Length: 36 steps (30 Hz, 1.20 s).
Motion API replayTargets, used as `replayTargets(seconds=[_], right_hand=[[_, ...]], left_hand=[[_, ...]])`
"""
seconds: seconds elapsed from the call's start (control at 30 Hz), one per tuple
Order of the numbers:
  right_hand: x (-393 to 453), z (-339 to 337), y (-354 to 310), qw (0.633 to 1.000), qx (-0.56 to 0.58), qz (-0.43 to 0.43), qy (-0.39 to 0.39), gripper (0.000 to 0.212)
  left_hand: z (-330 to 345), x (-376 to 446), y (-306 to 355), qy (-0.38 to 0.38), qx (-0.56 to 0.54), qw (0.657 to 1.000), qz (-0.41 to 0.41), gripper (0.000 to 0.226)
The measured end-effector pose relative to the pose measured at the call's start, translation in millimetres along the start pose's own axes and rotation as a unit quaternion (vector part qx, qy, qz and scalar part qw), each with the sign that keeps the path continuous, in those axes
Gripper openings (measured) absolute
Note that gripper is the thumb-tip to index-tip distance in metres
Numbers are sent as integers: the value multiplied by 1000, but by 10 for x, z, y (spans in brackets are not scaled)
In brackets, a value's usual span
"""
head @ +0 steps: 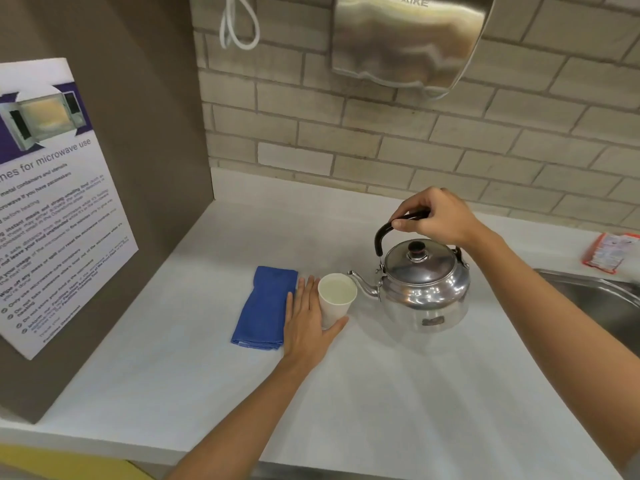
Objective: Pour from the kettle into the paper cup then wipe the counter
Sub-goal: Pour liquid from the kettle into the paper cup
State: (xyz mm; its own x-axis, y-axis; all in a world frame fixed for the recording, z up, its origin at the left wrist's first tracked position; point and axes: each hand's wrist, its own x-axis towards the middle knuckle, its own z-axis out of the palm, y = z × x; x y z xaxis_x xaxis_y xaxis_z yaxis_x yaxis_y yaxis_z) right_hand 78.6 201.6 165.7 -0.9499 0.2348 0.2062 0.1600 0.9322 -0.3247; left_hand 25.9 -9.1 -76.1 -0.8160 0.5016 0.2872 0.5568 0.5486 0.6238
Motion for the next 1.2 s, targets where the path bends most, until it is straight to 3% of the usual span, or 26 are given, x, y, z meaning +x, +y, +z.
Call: replayTargets(seconds=[0.53, 1.2], right_hand=[[239, 309, 372, 964, 234, 126, 23, 5], [419, 617, 609, 957, 251, 144, 34, 14]], left_hand=[[18, 11, -36, -2, -20, 1000, -1, 96], [18, -31, -35, -6, -24, 1000, -15, 92]])
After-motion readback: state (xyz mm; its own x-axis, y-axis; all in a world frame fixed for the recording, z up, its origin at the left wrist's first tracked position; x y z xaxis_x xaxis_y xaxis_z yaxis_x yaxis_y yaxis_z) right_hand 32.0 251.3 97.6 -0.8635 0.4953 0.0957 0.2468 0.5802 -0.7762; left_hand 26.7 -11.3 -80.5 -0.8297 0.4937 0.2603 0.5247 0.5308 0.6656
